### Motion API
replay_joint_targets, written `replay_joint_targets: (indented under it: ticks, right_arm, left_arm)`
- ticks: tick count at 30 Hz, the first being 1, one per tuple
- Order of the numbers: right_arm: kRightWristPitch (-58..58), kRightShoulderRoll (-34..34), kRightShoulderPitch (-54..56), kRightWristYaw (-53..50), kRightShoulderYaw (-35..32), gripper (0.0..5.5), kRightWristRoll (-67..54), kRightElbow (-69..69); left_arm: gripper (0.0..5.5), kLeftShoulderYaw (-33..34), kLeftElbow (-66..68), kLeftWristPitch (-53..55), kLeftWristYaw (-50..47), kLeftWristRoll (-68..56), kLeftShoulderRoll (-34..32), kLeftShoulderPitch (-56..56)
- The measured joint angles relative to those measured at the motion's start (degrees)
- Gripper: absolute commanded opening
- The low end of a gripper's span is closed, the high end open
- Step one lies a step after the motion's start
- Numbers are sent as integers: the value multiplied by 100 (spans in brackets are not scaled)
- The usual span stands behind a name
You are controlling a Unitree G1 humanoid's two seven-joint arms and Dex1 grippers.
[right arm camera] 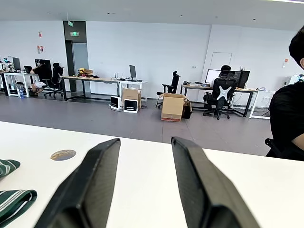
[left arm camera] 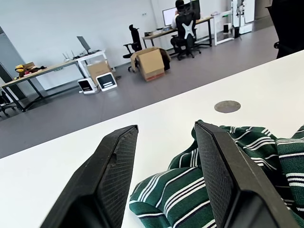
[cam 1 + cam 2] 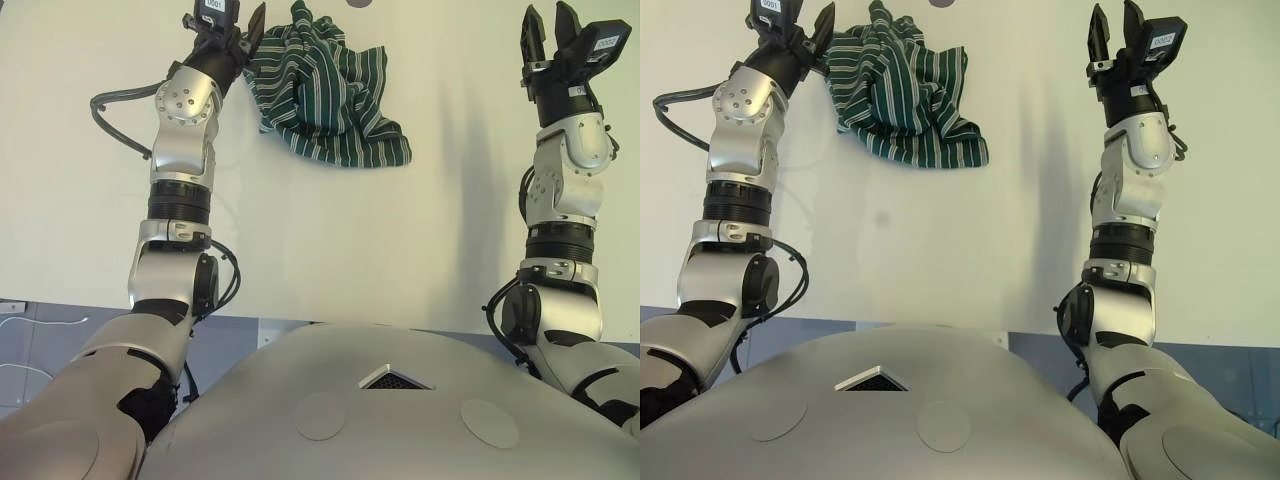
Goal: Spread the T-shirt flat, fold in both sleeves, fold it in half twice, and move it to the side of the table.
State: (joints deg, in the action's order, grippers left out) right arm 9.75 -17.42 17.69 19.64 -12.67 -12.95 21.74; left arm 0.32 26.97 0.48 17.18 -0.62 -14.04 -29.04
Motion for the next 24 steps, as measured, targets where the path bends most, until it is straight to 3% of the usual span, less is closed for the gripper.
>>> replay_joint_targets:
  ticks: [4, 8, 12, 15, 19, 22, 24]
  right_arm:
    - [19, -7, 3, -36, 8, 198, 114, 52]
    - [43, -4, 30, -40, 108, 198, 223, 116]
    - [33, -10, 30, 169, 378, 198, 379, 55]
    - [-475, 3, -68, 1313, 1386, 198, 369, -793]
    - [-1090, -288, -298, 2522, 2826, 198, 860, -1576]
    - [-1591, -664, -614, 2986, 3343, 198, 1110, -1891]
    - [-1712, -791, -732, 2965, 3469, 198, 1325, -1853]
  left_arm:
    - [219, -267, 622, 191, 515, -27, 68, -184]
    - [219, -1429, 1164, 234, 1644, 808, -363, -289]
    - [219, -1957, -983, 345, 3553, 315, -1326, 848]
    - [219, -2308, -2850, 820, 4478, -216, -1972, 2002]
    - [219, -1970, -3637, 1434, 4128, -333, -2167, 2367]
    - [219, -1367, -4102, 1904, 3755, -757, -1991, 2086]
    - [219, -1300, -3922, 1906, 3589, -653, -2014, 1937]
